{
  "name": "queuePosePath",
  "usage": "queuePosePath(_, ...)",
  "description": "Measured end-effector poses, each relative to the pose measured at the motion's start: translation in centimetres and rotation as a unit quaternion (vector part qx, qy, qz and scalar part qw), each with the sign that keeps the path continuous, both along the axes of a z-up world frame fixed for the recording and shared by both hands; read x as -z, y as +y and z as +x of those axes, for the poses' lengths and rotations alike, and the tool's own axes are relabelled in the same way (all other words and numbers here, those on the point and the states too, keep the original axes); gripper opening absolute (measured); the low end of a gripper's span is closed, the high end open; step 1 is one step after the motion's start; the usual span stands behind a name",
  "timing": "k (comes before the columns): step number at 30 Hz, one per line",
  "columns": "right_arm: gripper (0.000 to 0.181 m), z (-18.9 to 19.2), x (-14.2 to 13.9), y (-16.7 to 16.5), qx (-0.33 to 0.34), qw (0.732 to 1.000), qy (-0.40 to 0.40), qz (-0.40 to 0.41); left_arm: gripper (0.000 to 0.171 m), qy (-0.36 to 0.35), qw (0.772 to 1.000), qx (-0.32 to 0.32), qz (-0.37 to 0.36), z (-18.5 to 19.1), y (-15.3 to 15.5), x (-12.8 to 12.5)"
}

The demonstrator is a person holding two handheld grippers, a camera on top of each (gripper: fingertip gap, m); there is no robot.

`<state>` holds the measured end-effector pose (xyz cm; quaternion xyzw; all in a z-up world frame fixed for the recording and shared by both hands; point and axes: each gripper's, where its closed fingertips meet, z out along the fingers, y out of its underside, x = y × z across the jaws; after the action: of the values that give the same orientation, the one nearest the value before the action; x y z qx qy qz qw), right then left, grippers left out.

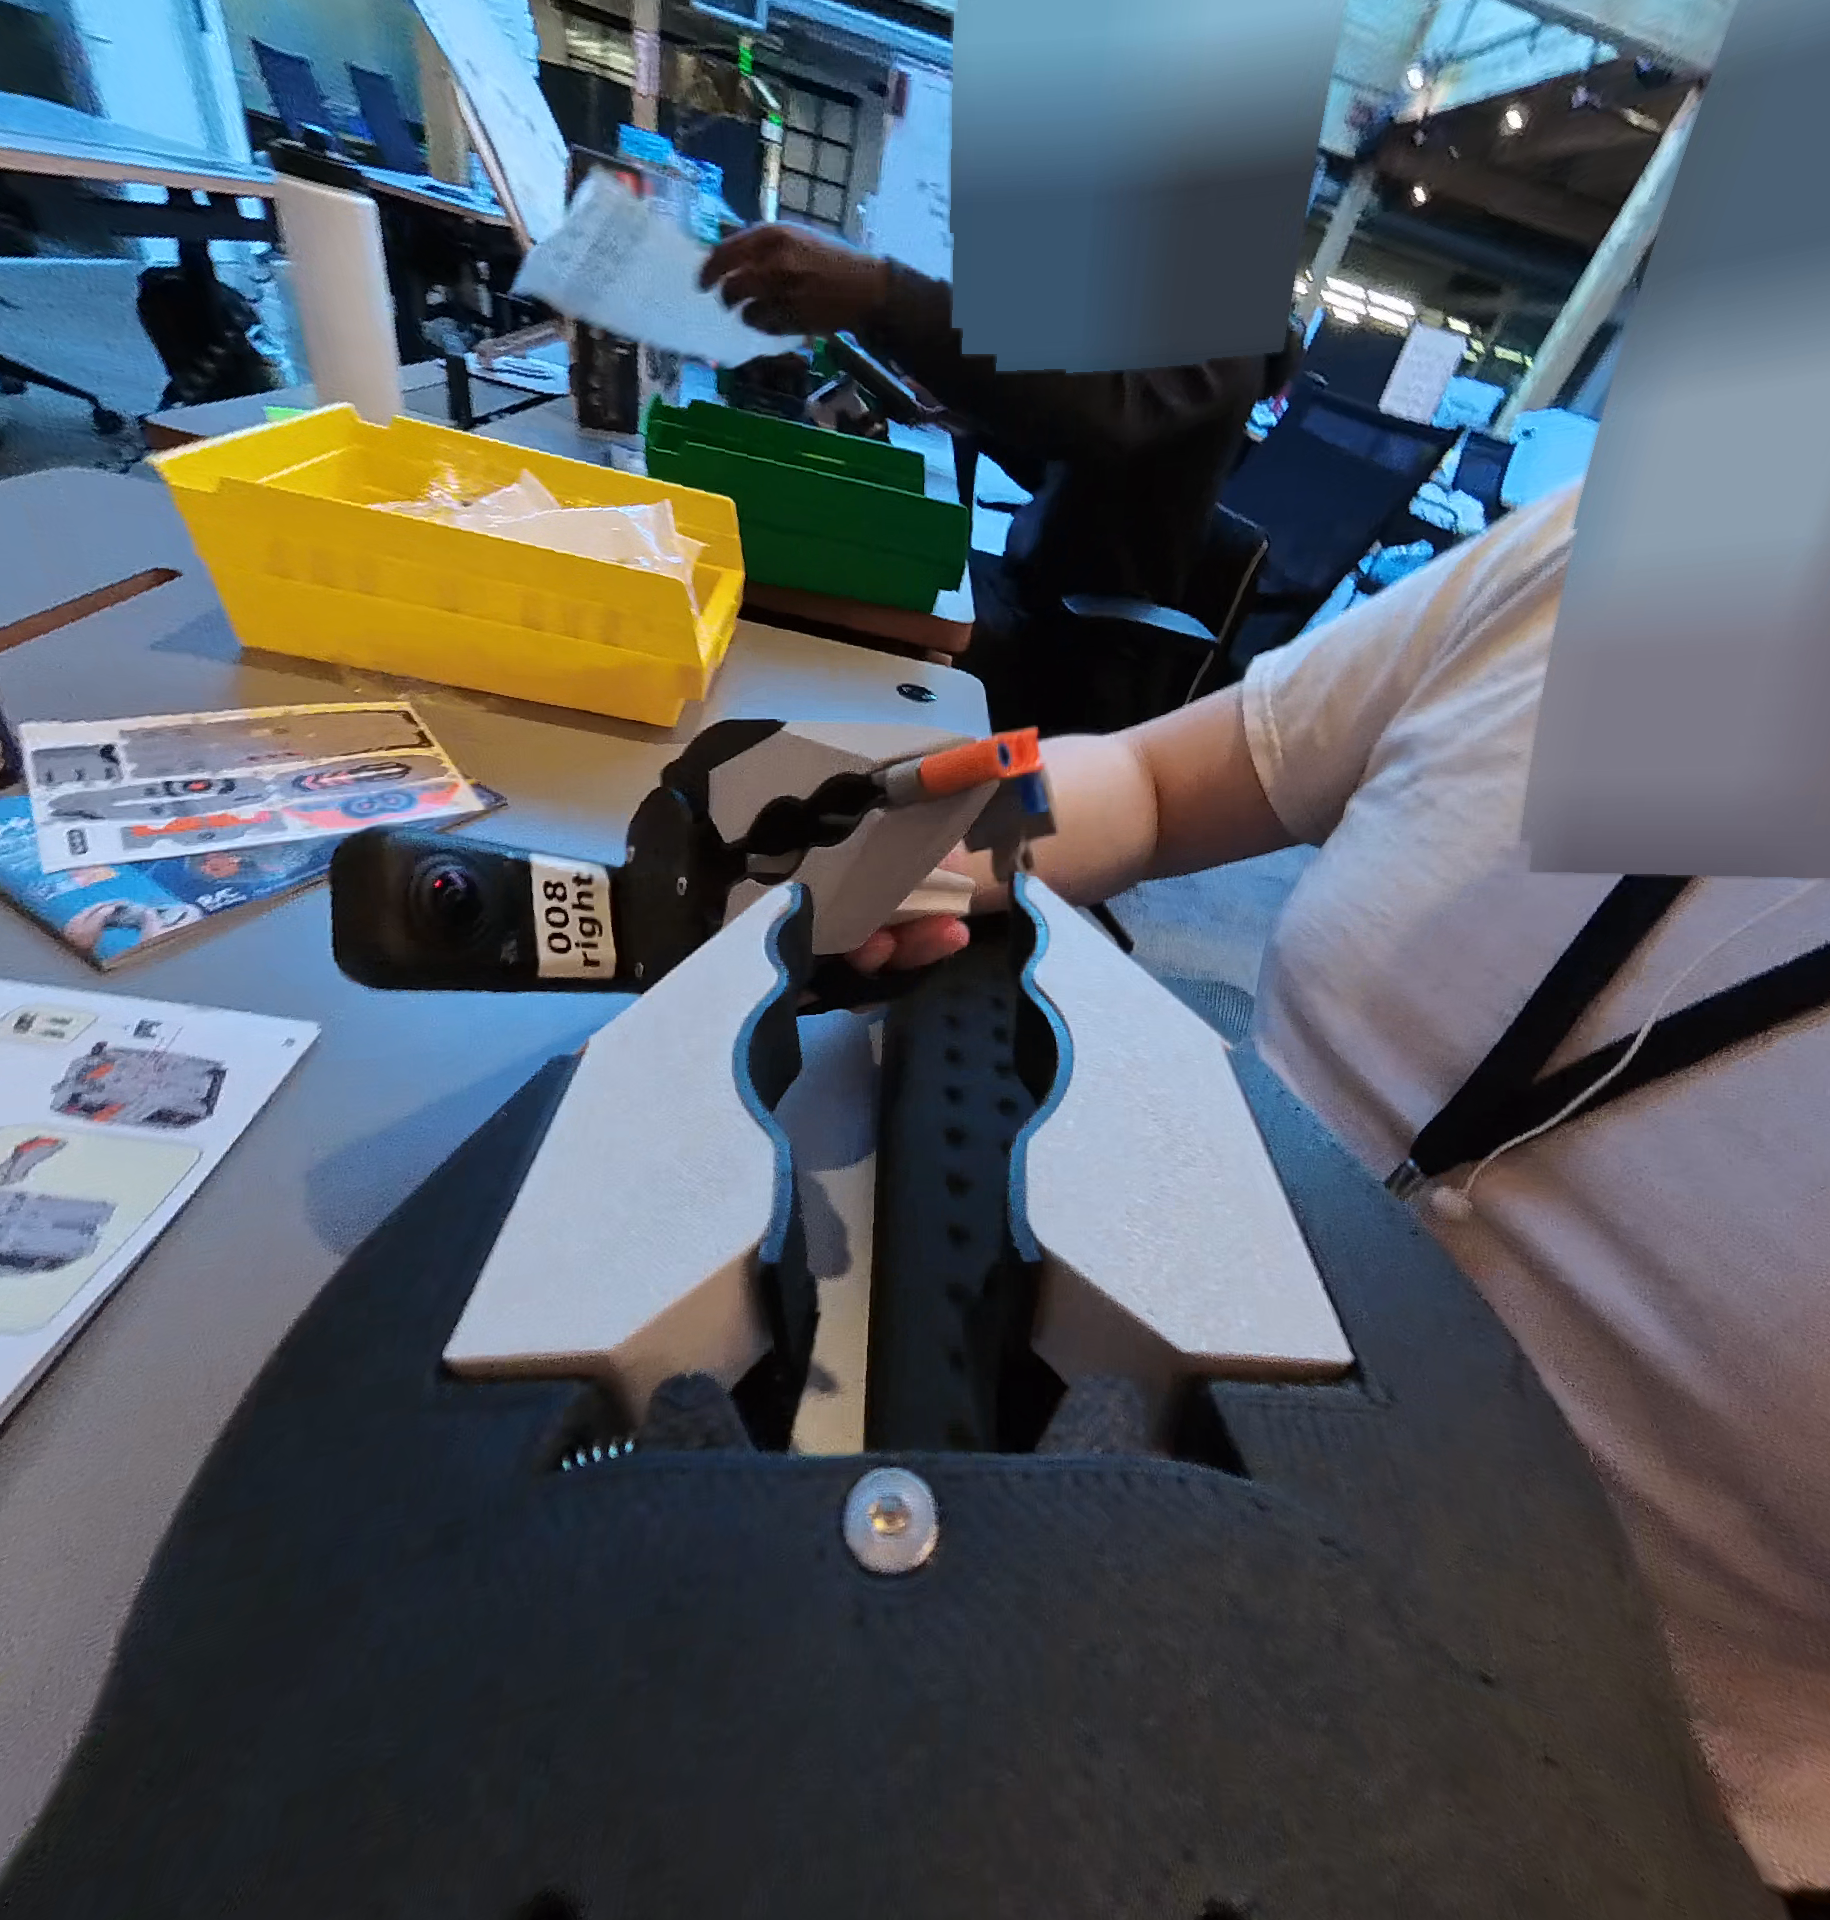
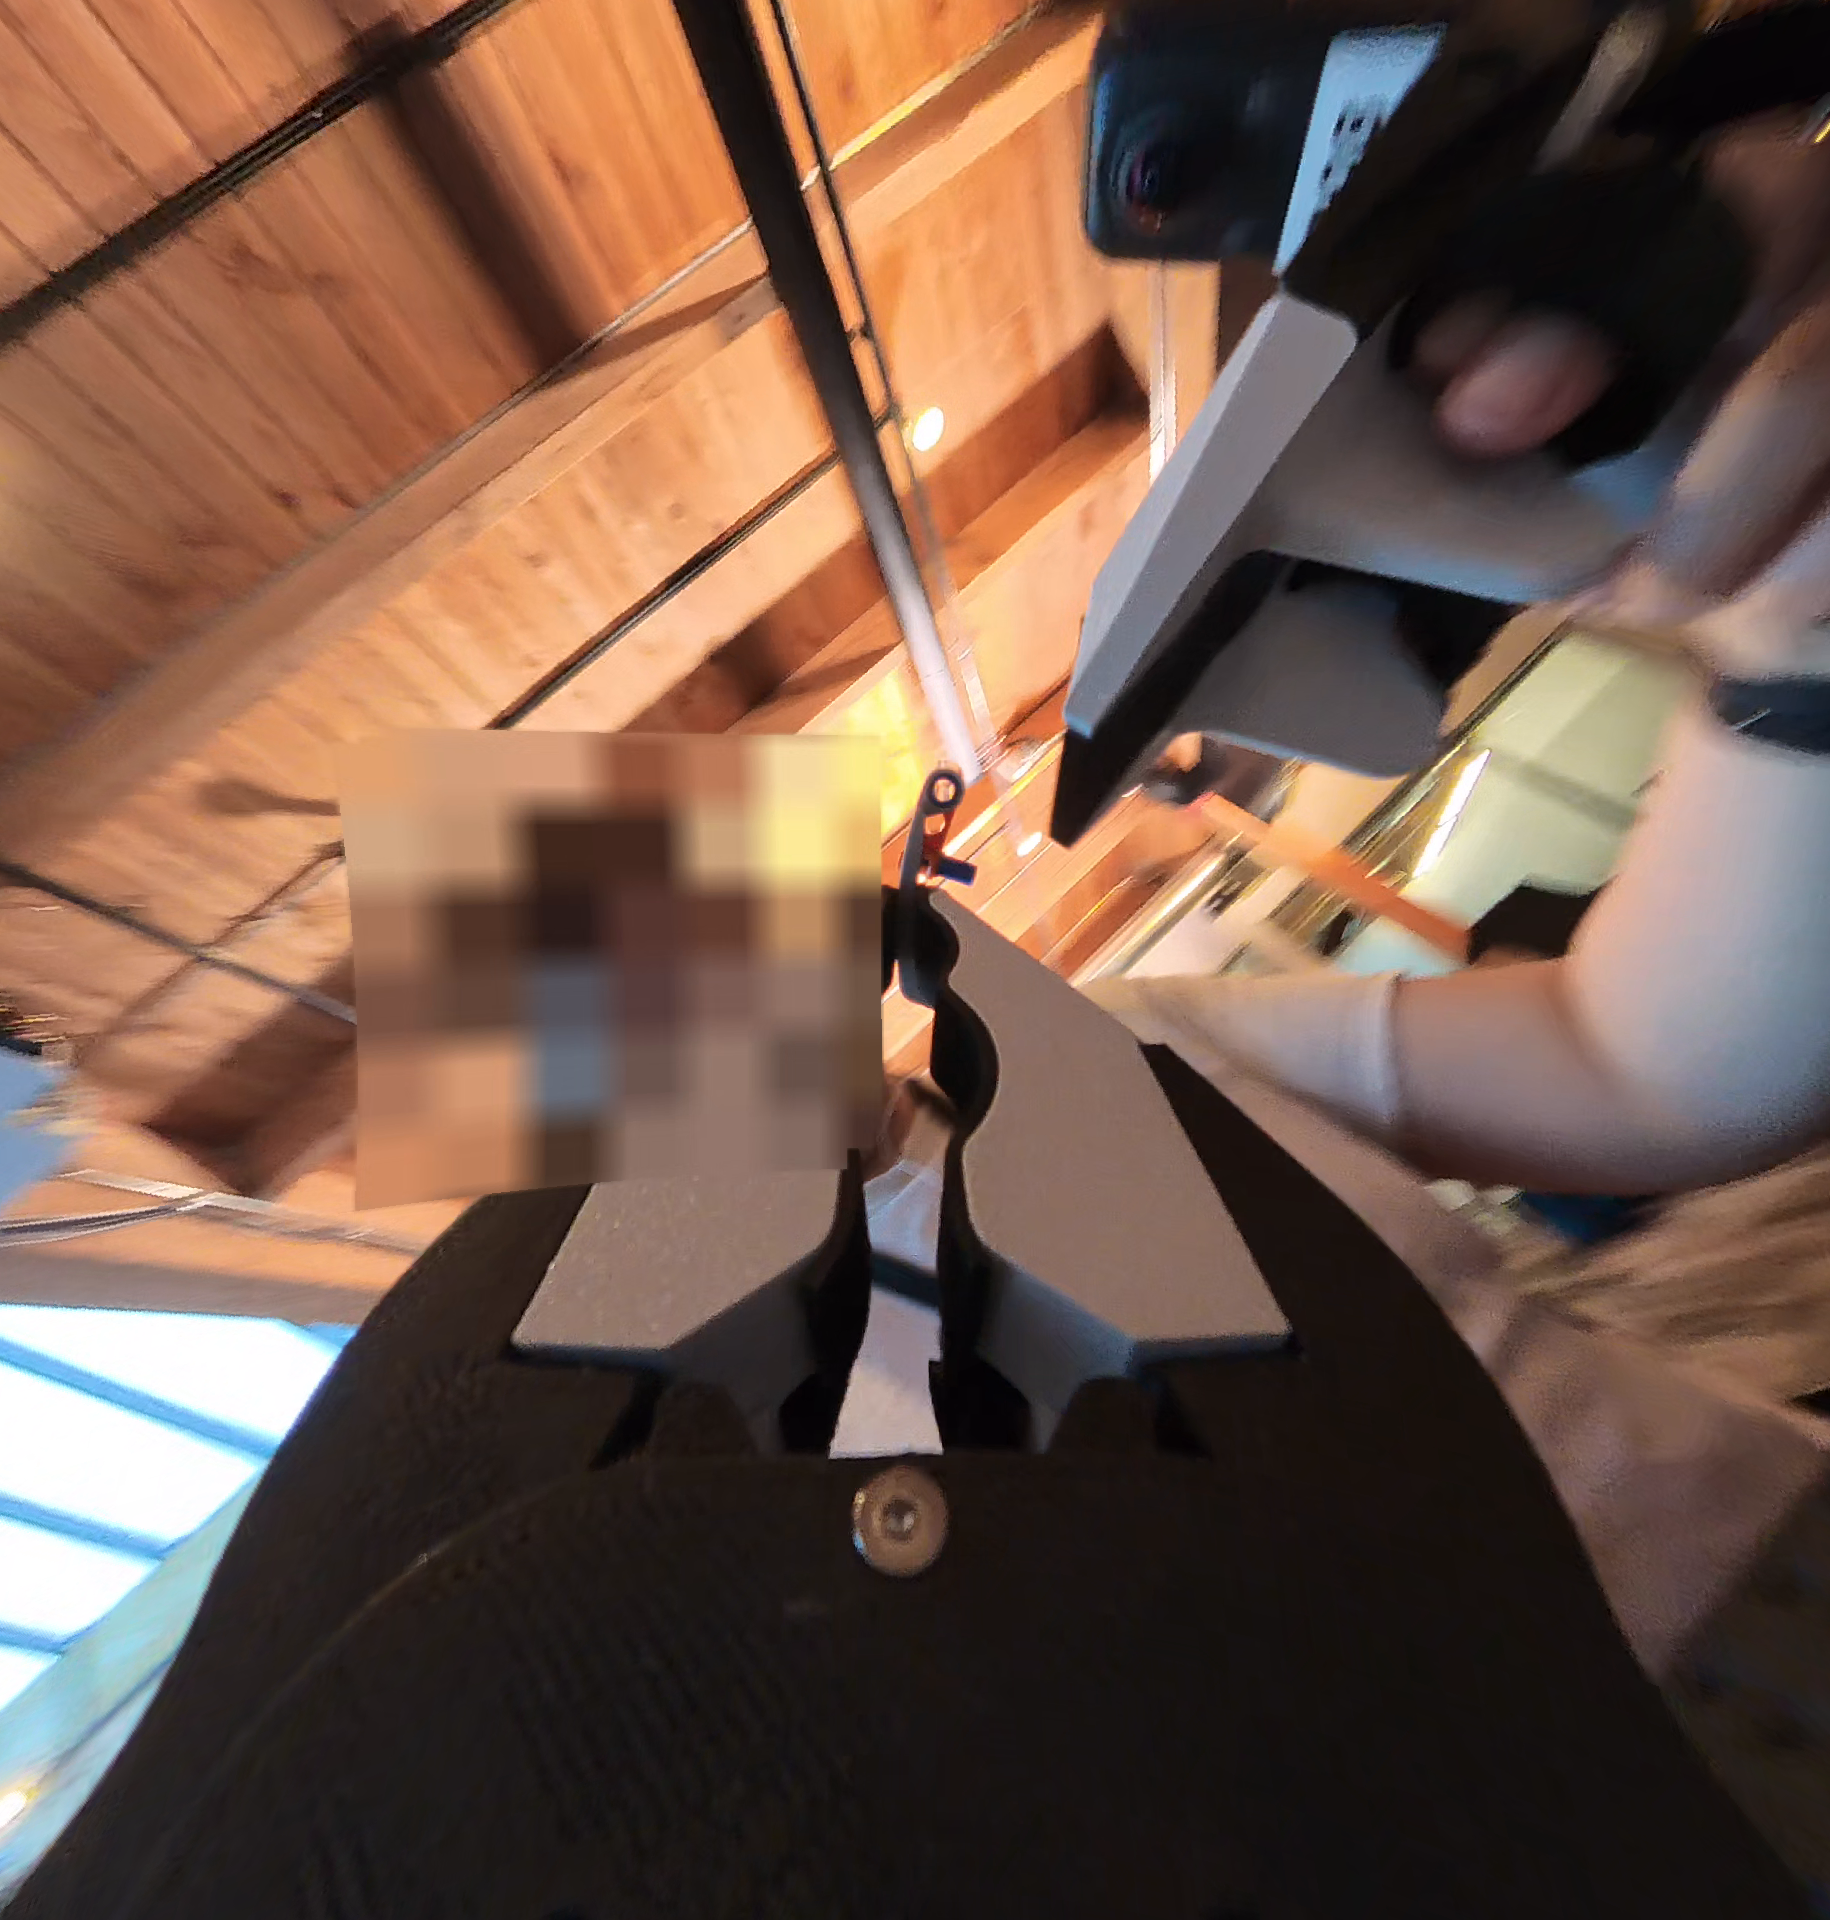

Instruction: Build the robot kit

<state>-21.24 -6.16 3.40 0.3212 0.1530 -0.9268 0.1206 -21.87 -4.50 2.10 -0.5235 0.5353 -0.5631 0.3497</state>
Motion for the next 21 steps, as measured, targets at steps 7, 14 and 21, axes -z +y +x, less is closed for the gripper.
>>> queuePosePath(7,0.000,0.3,-0.7,-4.0,-0.106,0.994,0.016,0.027,0.029,-0.023,0.997,0.051,0.056,1.7,-2.0,-0.4)
queuePosePath(14,0.000,-0.2,-0.3,-5.4,-0.161,0.987,-0.009,0.021,0.021,0.080,0.974,0.023,0.211,1.6,-4.6,0.6)
queuePosePath(21,0.001,-0.7,0.0,-5.9,-0.188,0.981,-0.040,-0.008,0.028,0.126,0.904,-0.074,0.401,1.1,-5.1,0.0)
